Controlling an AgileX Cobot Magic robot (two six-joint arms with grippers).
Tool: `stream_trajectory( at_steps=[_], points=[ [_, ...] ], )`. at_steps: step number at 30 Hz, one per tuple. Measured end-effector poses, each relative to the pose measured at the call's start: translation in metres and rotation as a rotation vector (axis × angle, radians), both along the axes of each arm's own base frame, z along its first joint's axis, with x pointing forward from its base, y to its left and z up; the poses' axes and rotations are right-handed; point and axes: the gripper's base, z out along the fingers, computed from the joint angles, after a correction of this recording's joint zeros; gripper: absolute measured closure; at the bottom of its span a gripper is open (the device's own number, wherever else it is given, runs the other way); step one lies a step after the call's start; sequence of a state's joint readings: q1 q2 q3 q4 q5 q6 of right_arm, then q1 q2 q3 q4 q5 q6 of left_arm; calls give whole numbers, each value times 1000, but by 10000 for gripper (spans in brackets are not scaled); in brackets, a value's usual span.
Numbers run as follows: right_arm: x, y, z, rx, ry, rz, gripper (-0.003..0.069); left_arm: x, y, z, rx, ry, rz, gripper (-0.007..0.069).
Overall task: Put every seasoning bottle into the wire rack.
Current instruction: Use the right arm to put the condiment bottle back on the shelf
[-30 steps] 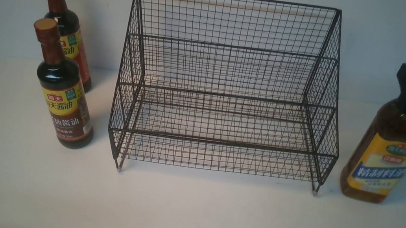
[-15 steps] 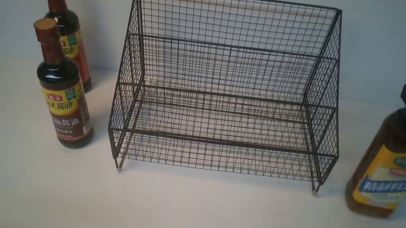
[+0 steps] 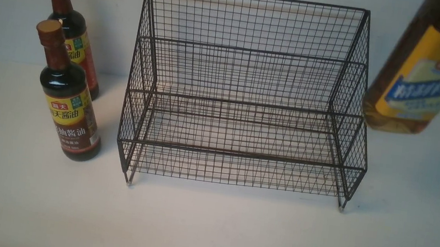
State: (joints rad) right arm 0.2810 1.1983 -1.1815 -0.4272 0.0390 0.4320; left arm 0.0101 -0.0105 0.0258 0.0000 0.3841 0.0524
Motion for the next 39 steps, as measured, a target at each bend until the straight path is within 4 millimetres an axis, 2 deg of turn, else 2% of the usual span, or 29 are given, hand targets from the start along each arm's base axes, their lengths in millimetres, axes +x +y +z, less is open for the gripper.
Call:
stream_trajectory(
  at_steps=[3, 4, 9, 13, 18, 28, 34, 39],
  points=[
    [5, 10, 10, 8, -21, 28, 346, 0, 0, 0, 0, 0, 0, 629],
    [13, 16, 12, 10, -23, 43, 346, 0, 0, 0, 0, 0, 0, 629],
    [42, 35, 7, 7, 0, 70, 346, 0, 0, 0, 0, 0, 0, 629],
    [81, 50, -19, -13, 70, 73, 346, 0, 0, 0, 0, 0, 0, 629],
    [109, 60, -41, -33, 125, 70, 346, 0, 0, 0, 0, 0, 0, 629],
    [137, 71, -56, -22, 137, 78, 346, 0, 0, 0, 0, 0, 0, 629],
    [139, 71, -55, -5, 142, 73, 346, 0, 0, 0, 0, 0, 0, 629],
    [140, 67, -64, -13, 254, 29, 346, 0, 0, 0, 0, 0, 0, 629]
  ],
)
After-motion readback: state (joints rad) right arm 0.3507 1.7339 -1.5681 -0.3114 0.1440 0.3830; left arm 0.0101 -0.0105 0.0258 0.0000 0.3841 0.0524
